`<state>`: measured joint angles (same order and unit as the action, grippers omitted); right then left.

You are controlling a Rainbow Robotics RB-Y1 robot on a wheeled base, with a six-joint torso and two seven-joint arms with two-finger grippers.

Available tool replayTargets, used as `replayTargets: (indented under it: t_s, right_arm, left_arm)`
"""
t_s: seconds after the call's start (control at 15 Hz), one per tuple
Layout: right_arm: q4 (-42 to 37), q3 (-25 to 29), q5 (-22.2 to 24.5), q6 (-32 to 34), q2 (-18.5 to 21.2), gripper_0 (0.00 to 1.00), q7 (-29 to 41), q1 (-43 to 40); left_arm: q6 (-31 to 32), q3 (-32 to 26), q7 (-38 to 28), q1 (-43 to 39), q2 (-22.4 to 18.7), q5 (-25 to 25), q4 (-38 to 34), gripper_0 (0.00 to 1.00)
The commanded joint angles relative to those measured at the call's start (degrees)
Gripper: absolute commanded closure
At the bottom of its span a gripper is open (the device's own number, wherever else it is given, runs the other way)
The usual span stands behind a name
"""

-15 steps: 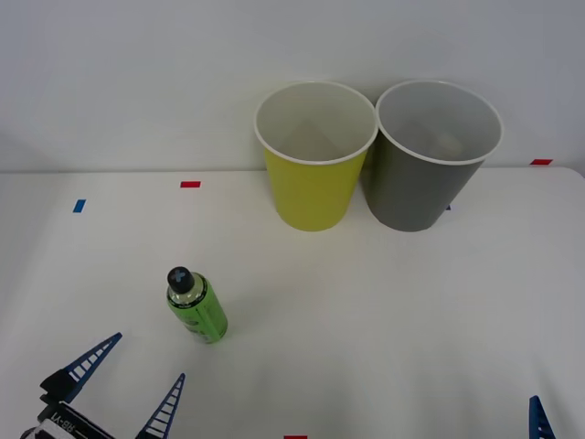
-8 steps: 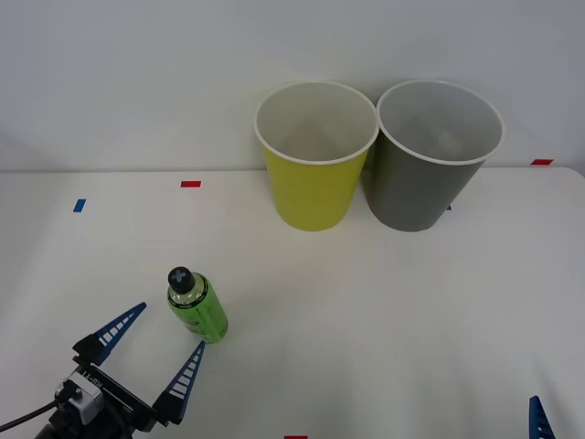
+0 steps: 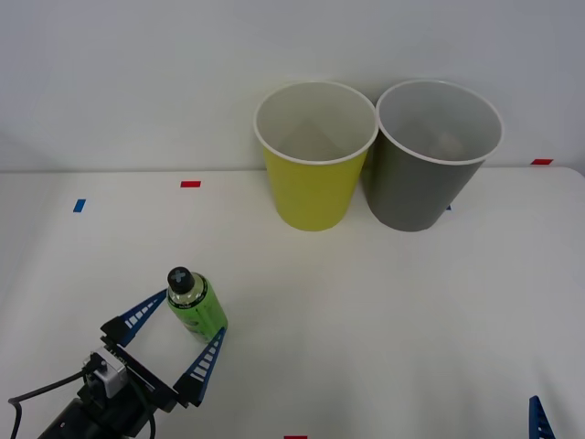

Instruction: Put cans in the gray bin and PET bottles in the light green bin.

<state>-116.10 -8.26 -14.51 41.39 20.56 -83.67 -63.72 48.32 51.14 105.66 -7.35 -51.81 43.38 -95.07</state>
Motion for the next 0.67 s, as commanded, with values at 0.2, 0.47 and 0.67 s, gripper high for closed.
replayTargets:
  t_s: [0.2,0.47,0.67]
  right_arm:
    - [0.00,0.00,0.00,0.00,0.01,0.00,0.00,0.00]
    - [0.00,0.00,0.00,0.00,0.01,0.00,0.00,0.00]
    - [0.00,0.00,0.00,0.00,0.01,0.00,0.00,0.00]
  left_arm:
    - [-2.44,0.27,-0.02,2.96,1.80,1.35,0.76,0.00]
    - [-4.11,0.27,-0.02,5.07,1.98,2.32,0.68,0.00]
    - [-4.29,0.36,-0.02,5.24,2.16,2.50,0.68,0.00]
